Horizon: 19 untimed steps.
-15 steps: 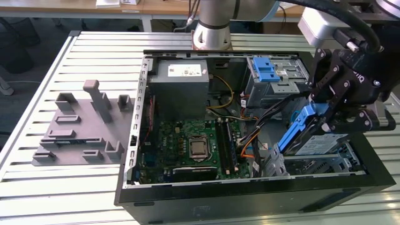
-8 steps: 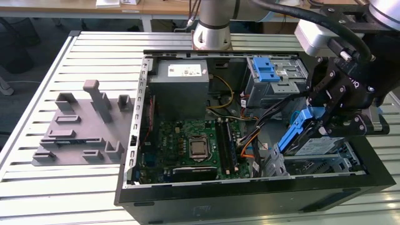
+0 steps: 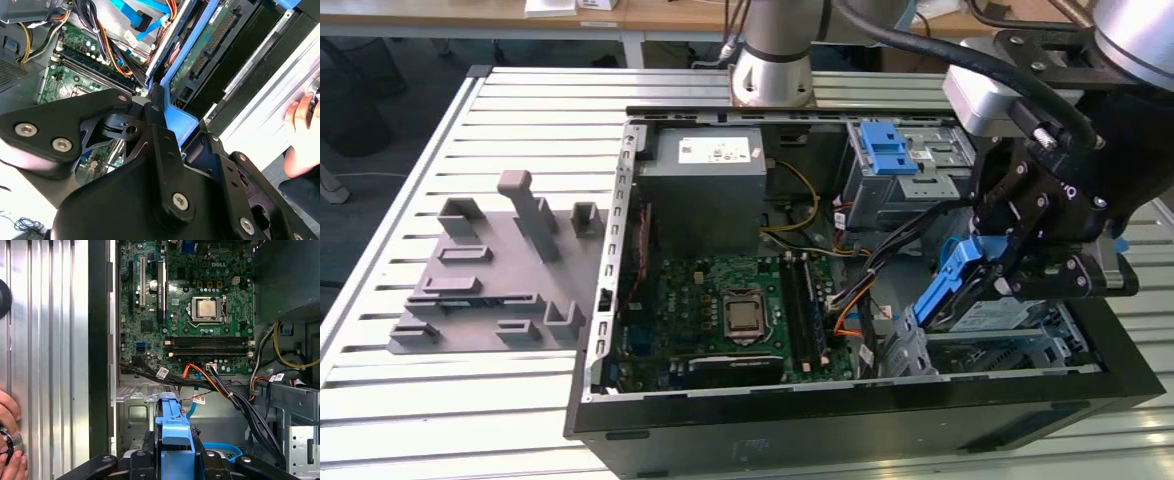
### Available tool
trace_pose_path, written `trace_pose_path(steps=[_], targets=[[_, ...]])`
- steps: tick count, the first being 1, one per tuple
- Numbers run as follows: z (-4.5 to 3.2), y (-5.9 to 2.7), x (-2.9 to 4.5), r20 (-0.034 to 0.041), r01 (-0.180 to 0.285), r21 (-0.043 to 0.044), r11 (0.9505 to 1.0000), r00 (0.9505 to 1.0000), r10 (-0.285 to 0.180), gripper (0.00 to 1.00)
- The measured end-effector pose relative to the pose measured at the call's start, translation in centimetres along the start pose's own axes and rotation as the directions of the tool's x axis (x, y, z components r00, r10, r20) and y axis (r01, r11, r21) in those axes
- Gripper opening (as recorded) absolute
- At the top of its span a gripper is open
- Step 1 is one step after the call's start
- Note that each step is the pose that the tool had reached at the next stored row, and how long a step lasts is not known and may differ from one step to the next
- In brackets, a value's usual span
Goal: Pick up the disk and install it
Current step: 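Insert the disk into the insertion slot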
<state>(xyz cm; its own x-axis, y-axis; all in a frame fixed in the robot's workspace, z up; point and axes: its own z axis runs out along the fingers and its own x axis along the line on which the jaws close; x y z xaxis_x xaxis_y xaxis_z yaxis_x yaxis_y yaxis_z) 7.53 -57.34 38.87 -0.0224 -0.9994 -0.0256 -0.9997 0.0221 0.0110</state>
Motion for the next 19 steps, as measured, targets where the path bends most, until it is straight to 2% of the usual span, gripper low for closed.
trace_pose_path(steps=[12,13,19], targets=[[0.79,-0.01,0.02,-0.0006,0.0,0.0,1.0,1.0,0.0,0.38],[0.87,-0.01,0.02,-0.0004,0.0,0.0,1.0,1.0,0.0,0.44],[1.27,-0.02,0.03,-0.0005,0.0,0.0,1.0,1.0,0.0,0.42]])
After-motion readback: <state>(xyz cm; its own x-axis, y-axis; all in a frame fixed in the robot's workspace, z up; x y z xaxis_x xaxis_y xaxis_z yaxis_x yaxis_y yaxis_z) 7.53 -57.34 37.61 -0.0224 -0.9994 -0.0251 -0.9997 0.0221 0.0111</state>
